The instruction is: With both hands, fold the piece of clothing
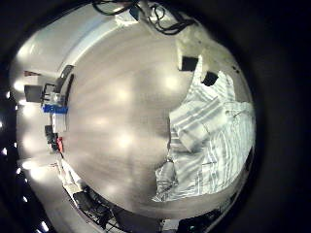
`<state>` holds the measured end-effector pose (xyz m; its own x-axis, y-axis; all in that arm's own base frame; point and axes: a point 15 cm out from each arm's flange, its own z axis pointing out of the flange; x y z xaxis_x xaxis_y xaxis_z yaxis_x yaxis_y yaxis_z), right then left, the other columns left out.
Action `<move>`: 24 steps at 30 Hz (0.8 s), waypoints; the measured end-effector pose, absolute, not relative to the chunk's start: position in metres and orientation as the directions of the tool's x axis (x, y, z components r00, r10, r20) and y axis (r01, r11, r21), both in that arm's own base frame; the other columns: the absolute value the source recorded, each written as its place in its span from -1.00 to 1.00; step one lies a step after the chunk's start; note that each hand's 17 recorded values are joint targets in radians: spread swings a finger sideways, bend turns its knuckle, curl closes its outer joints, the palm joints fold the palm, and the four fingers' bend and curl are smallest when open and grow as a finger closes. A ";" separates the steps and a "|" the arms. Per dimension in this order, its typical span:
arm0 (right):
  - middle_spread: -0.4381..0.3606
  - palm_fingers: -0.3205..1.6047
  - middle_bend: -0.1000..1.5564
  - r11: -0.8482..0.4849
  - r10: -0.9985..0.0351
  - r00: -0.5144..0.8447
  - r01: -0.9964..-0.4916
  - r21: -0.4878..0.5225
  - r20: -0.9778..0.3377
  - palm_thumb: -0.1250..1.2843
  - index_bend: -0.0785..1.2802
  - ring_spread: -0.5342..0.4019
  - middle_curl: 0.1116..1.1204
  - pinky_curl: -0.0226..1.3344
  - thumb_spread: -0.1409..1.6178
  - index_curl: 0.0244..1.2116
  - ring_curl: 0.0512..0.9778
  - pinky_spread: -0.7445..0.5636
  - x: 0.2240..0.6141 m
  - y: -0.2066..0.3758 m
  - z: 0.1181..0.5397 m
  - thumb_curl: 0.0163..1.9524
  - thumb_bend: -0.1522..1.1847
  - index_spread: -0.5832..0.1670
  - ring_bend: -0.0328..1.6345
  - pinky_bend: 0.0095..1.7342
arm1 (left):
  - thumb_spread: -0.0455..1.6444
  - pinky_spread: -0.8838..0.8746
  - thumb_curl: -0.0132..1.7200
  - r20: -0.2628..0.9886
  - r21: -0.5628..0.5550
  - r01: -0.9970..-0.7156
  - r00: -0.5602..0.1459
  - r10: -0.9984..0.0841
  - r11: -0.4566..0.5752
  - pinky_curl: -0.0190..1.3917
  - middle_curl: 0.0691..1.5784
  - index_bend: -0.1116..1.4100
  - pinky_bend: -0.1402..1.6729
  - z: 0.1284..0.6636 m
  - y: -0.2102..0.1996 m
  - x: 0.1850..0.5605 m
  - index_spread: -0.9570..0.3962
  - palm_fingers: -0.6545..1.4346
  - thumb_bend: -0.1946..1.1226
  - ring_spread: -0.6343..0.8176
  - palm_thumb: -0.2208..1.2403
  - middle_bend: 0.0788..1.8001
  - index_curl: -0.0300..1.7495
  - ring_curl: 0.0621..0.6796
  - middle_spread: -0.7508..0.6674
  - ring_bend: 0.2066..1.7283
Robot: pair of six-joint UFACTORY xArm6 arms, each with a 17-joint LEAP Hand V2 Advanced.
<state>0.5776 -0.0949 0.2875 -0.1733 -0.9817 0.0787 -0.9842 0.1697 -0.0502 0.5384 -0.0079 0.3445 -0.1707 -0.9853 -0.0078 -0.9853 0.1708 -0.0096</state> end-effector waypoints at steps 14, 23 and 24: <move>0.25 -0.44 -0.26 0.270 -0.963 -0.266 -0.953 0.140 0.042 -0.50 -0.62 0.32 -0.41 -0.36 0.48 -0.37 -0.39 0.79 0.553 -0.113 0.216 -0.71 -0.81 -0.12 0.13 0.02 | 0.35 0.52 -0.57 0.071 0.222 -0.956 -0.183 -0.981 0.194 -0.36 -0.50 -0.63 -0.41 0.269 -0.047 0.460 0.39 -0.35 -0.74 0.36 -0.10 -0.87 -0.39 -0.33 0.43 -0.31; 0.28 -0.40 -0.28 0.269 -0.963 -0.265 -0.944 0.189 0.045 -0.51 -0.61 0.36 -0.44 -0.42 0.46 -0.40 -0.46 0.81 0.552 -0.111 0.181 -0.71 -0.81 -0.04 0.10 0.00 | 0.36 0.54 -0.58 0.101 0.239 -0.955 -0.153 -0.983 0.173 -0.42 -0.57 -0.63 -0.44 0.243 -0.046 0.452 0.40 -0.32 -0.74 0.40 -0.10 -0.88 -0.47 -0.38 0.42 -0.36; 0.28 -0.39 -0.28 0.267 -0.964 -0.264 -0.944 0.191 0.045 -0.51 -0.61 0.36 -0.44 -0.43 0.46 -0.40 -0.47 0.81 0.552 -0.111 0.180 -0.71 -0.81 -0.04 0.10 -0.01 | 0.36 0.54 -0.58 0.099 0.238 -0.956 -0.154 -0.983 0.173 -0.42 -0.57 -0.63 -0.44 0.243 -0.047 0.452 0.40 -0.32 -0.74 0.40 -0.10 -0.88 -0.48 -0.38 0.43 -0.36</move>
